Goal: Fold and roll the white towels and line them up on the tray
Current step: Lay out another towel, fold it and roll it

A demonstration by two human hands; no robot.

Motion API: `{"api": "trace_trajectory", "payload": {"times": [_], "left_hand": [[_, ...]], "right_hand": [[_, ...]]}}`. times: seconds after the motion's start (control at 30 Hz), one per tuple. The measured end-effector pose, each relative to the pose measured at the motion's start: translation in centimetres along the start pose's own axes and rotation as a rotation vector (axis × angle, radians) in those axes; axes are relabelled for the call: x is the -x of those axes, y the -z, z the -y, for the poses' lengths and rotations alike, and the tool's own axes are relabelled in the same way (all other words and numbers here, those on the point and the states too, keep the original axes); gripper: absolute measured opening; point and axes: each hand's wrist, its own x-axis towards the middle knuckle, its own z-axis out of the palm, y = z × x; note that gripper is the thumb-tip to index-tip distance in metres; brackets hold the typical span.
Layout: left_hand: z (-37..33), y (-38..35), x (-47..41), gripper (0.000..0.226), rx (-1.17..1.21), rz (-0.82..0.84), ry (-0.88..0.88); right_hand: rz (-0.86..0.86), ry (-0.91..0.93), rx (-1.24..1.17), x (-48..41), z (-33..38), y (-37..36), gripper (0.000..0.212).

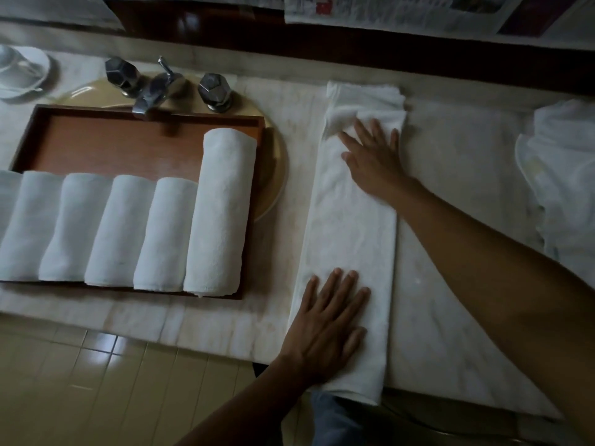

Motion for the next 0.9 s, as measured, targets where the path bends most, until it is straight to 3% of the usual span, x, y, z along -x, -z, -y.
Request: {"api": "trace_trajectory", "payload": {"times": [0.1,0.23,0.43,0.63,0.9], "left_hand": [[0.0,0.1,0.0,0.069,0.013,-0.006,-0.001],[0.0,0.1,-0.1,0.071,0.010,-0.002,-0.008],[0.0,-0.1,-0.2,0.071,-0.011,0.007,0.008],[0.1,0.0,-0.4,0.071,-0.018,-0.001,0.017],[0.1,-0.2,-0.4,0.071,-0.015,-0.012,0.017]], "right_hand": [[0.027,0.032,-0.119,5.0,3.0,1.1,0.056],[0.263,0.004,-0.077,12.1,5.5,-0.6,0.059],[0.116,-0.079,-0.034,4.6,2.8,-2.4,0.060],[0.161,-0.134,-0.057,-2.4,2.1,-0.3,0.060],[0.178,-0.043,-0.033,10.1,4.6,-2.5,0.067]]}}
